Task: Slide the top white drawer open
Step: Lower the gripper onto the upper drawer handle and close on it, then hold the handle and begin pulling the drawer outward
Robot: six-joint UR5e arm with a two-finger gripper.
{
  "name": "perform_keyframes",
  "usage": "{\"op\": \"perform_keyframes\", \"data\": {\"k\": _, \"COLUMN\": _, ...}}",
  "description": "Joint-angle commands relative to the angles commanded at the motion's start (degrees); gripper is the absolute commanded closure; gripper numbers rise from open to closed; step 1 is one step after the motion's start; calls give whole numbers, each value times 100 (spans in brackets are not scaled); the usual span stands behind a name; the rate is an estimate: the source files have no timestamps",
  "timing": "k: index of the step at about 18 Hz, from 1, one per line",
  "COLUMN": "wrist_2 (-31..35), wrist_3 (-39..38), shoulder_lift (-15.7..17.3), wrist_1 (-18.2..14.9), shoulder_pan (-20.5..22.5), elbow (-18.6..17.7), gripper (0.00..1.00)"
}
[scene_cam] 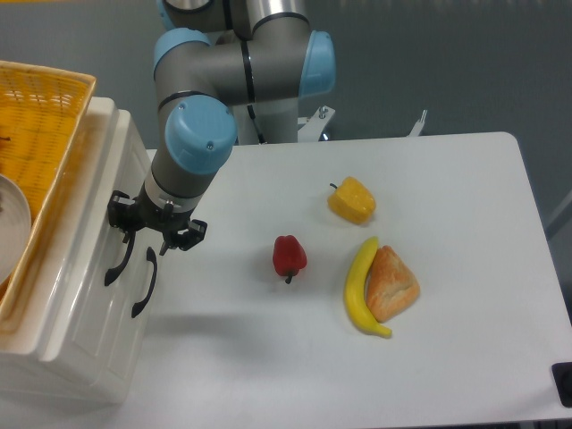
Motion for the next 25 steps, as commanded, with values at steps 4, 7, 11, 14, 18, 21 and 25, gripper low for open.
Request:
{"op": "perform_keyframes", "data": {"k": 4, "wrist_2": 0, "wrist_3": -17, "shoulder_lift": 26, "wrist_1": 0, "shoulder_pan": -9, "elbow": 0, "gripper": 45}}
{"op": "perform_keyframes", "data": {"k": 7, "wrist_2": 0, "wrist_3": -176, "shoulder_lift": 26, "wrist_1": 0, "shoulder_pan": -18, "elbow": 0, "gripper": 50}}
{"op": "perform_keyframes", "data": {"k": 11, "wrist_2": 9, "wrist_3": -193, "shoulder_lift": 26, "wrist_1": 88, "shoulder_pan": -18, "elbow": 0, "gripper": 57}}
{"op": "perform_keyframes", "data": {"k": 14, "wrist_2": 9, "wrist_3": -202, "shoulder_lift": 26, "wrist_1": 88, "shoulder_pan": -26, "elbow": 0, "gripper": 59}}
{"op": "perform_keyframes", "data": {"k": 18, "wrist_2": 9, "wrist_3": -202, "shoulder_lift": 26, "wrist_1": 88, "shoulder_pan": -26, "elbow": 0, "gripper": 63}}
{"op": "perform_keyframes", "data": {"k": 21, "wrist_2": 9, "wrist_3": -193, "shoulder_lift": 35, "wrist_1": 88, "shoulder_pan": -26, "elbow": 0, "gripper": 65}}
{"op": "perform_keyframes", "data": {"k": 25, "wrist_2": 9, "wrist_3": -193, "shoulder_lift": 35, "wrist_1": 88, "shoulder_pan": -26, "elbow": 9, "gripper": 70}}
